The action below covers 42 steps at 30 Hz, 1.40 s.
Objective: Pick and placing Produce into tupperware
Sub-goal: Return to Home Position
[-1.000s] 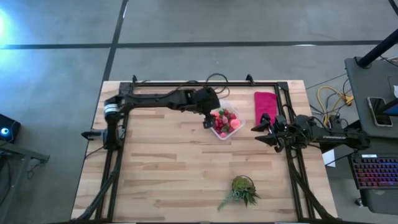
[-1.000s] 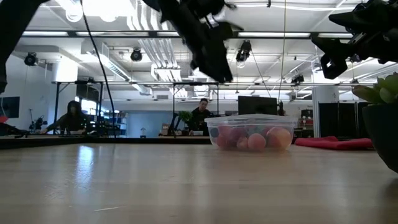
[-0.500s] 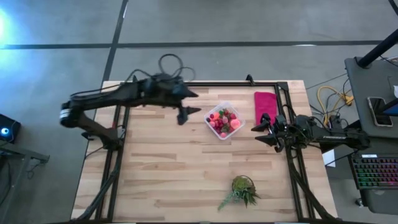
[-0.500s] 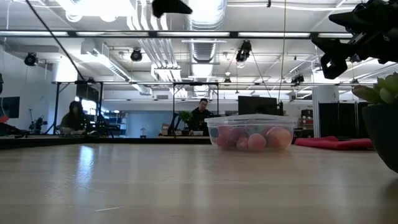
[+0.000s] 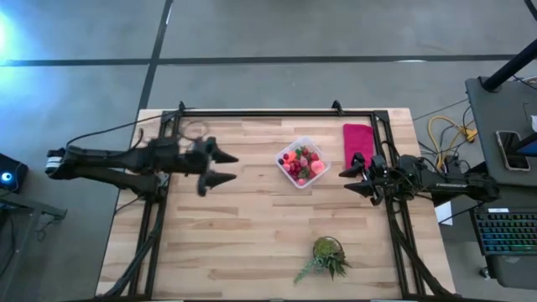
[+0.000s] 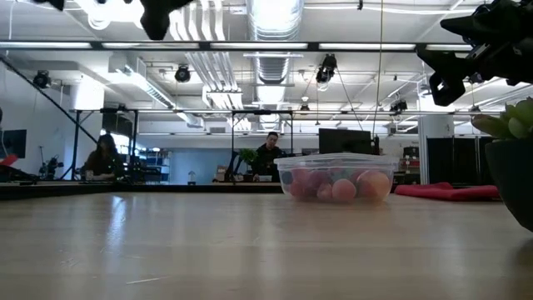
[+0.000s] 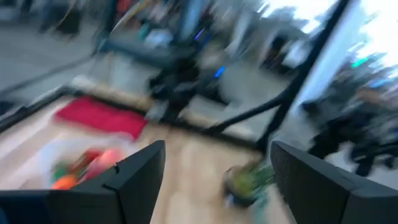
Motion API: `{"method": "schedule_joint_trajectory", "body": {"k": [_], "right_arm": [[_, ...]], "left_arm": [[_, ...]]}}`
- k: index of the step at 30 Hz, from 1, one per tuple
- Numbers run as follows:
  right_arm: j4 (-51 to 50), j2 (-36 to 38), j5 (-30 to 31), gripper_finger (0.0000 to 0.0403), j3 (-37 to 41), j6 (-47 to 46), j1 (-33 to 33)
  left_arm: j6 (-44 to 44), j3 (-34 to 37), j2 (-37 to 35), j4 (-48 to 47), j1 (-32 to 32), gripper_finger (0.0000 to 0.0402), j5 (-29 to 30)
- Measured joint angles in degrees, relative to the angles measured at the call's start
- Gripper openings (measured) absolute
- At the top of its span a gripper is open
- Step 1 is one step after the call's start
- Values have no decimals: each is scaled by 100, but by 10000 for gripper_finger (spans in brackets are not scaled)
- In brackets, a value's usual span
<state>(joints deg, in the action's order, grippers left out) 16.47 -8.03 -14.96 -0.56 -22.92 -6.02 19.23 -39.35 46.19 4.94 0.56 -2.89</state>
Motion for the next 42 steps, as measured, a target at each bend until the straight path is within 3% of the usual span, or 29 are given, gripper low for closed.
{"method": "schedule_joint_trajectory", "body": {"k": [3,6,14,18,28,42], "right_arm": [[0,0,0,215,0,1,-1],[0,0,0,215,0,2,-2],[0,0,0,215,0,2,-1],[2,-2,0,215,0,2,-2],[2,-2,0,215,0,2,-2],[4,-49,0,215,0,0,-2]], "left_arm": [[-2,745,-625,1074,-81,276,-143],[-7,1217,-1187,1391,-82,276,-265],[-260,2067,-2153,1208,-4,276,-287],[-10,2488,-2880,553,11,277,-278],[149,3472,-4500,265,13,277,-210],[581,3884,-4077,21,13,277,262]]}}
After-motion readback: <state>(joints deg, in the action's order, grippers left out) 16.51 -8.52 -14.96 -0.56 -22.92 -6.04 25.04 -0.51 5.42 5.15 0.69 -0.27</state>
